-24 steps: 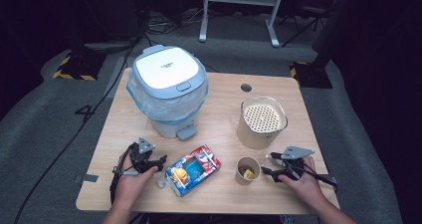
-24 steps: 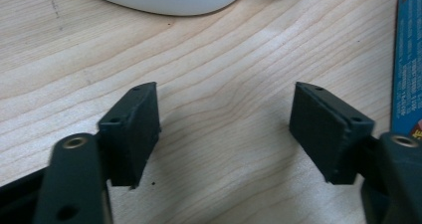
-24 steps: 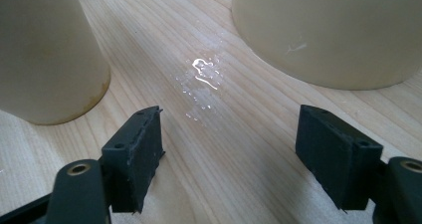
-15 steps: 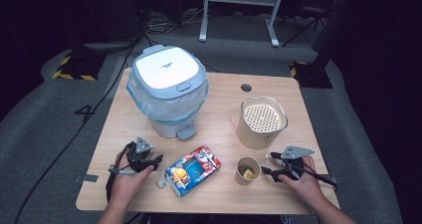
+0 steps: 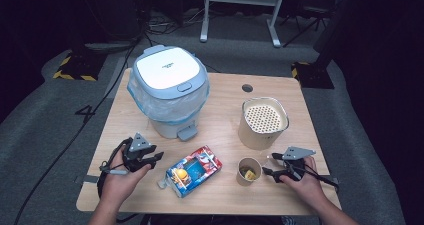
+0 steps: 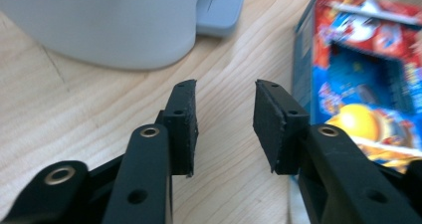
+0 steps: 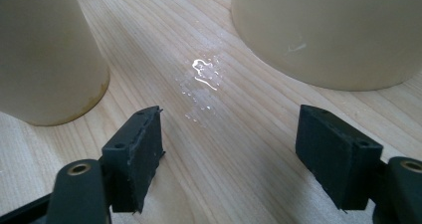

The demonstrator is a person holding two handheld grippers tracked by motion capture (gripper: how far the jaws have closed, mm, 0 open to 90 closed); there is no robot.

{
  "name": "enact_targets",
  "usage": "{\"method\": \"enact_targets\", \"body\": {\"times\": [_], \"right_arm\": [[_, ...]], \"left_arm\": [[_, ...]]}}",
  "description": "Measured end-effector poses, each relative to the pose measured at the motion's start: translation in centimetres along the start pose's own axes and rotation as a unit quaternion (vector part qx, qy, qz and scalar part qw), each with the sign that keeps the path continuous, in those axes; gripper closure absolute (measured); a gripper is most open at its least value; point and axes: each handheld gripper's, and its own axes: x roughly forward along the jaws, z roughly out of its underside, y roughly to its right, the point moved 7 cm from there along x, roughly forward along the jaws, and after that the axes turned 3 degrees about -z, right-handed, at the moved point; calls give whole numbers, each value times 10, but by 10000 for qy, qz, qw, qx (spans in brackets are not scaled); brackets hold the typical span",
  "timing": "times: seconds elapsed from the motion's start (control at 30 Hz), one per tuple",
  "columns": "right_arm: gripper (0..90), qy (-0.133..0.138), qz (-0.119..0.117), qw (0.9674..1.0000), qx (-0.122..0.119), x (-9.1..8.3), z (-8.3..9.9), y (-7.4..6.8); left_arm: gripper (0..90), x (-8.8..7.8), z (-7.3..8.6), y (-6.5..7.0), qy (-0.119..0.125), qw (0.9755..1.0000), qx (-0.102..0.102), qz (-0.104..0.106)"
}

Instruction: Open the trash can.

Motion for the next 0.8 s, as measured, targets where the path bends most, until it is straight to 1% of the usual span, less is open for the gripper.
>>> {"method": "enact_targets", "body": {"times": [0.03,0.07,0.1,0.13,0.2,0.23,0.27,0.33,0.37,0.4,0.5,0.53,0.57,0.6,0.63,0.67,0.7,0.73,0.8], "right_arm": [[266,0,0,10000,0,0,0,0],[266,1,1,10000,8,0,0,0],[266,1,1,10000,8,0,0,0],[266,1,0,10000,5,0,0,0],[266,1,0,10000,4,0,0,0],[266,1,0,10000,4,0,0,0],[266,1,1,10000,4,0,0,0],[266,0,1,10000,3,0,0,0],[266,0,1,10000,3,0,0,0],[266,0,0,10000,3,0,0,0],[266,0,1,10000,5,0,0,0],[266,1,1,10000,3,0,0,0],[266,1,1,10000,5,0,0,0],[266,1,1,10000,5,0,0,0],[266,1,0,10000,5,0,0,0],[266,2,1,10000,6,0,0,0],[266,2,1,10000,6,0,0,0],[266,2,1,10000,4,0,0,0],[266,1,1,10000,4,0,0,0]], "left_arm": [[625,0,0,0,0,10000,0,0],[634,-6,-7,0,64,9999,71,41],[641,-6,-7,0,64,9999,71,41],[650,-14,-16,1,162,9998,73,127],[663,-20,-24,2,286,9994,52,189],[669,-20,-24,2,286,9994,52,189],[676,-27,-34,3,429,9987,50,285],[686,-32,-41,2,489,9982,53,339],[689,-32,-41,2,489,9982,53,339],[693,-37,-49,1,556,9978,72,361],[701,-44,-64,0,719,9966,91,399],[705,-46,-67,0,755,9963,102,409],[711,-46,-67,0,755,9963,102,409],[720,-51,-77,1,871,9951,115,448],[725,-54,-83,1,948,9943,155,471],[732,-57,-88,1,1011,9935,156,495],[740,-57,-88,1,1011,9935,156,495],[751,-61,-96,1,1155,9916,124,561],[766,-63,-103,1,1279,9897,92,628]]}}
